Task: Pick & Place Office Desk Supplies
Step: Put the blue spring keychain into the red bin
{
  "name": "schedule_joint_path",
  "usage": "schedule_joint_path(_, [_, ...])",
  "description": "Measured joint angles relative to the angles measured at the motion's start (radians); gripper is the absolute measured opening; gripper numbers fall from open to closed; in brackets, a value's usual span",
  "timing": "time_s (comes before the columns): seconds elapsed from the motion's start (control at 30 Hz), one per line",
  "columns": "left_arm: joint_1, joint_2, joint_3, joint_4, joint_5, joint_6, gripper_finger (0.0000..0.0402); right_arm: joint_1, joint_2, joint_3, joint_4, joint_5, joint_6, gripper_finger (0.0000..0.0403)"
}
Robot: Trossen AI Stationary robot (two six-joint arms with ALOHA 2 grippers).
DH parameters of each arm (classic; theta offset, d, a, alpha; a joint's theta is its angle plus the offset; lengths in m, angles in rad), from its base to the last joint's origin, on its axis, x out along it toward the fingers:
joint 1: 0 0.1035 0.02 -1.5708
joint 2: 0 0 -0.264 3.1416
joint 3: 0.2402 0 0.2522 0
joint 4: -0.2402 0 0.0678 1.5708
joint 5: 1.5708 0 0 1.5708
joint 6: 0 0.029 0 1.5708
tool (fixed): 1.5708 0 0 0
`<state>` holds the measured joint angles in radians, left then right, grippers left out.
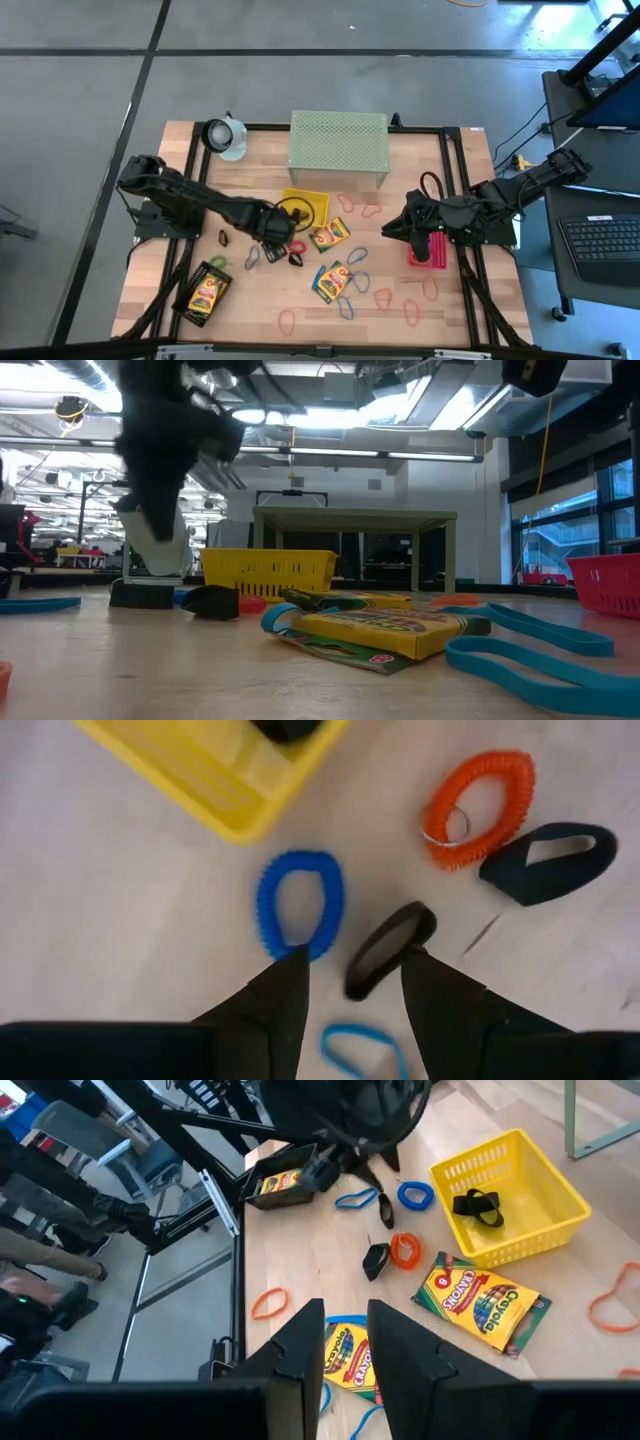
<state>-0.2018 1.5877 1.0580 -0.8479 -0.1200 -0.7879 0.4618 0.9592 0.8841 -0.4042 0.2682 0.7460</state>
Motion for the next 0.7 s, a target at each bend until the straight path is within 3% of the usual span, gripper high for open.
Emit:
schedule_joint_path(0.23, [-0.009,-0.003,-0.132,0.092,-0.025,-0.04,0.0172,0.0,0.0,0.0,0.0,-0.024,-0.004,0.0082])
schedule_joint_path(0.43, [0.011,-0.003,-0.136,0.119,-0.102,-0.018,0.0183,0.0,0.0,0.0,0.0,-0.026,0.002,0.0082])
schedule_joint_path(0.7, [0.055,0.003,-0.136,0.142,-0.096,0.075,0.0186,0.0,0.0,0.0,0.0,-0.025,0.025,0.0082])
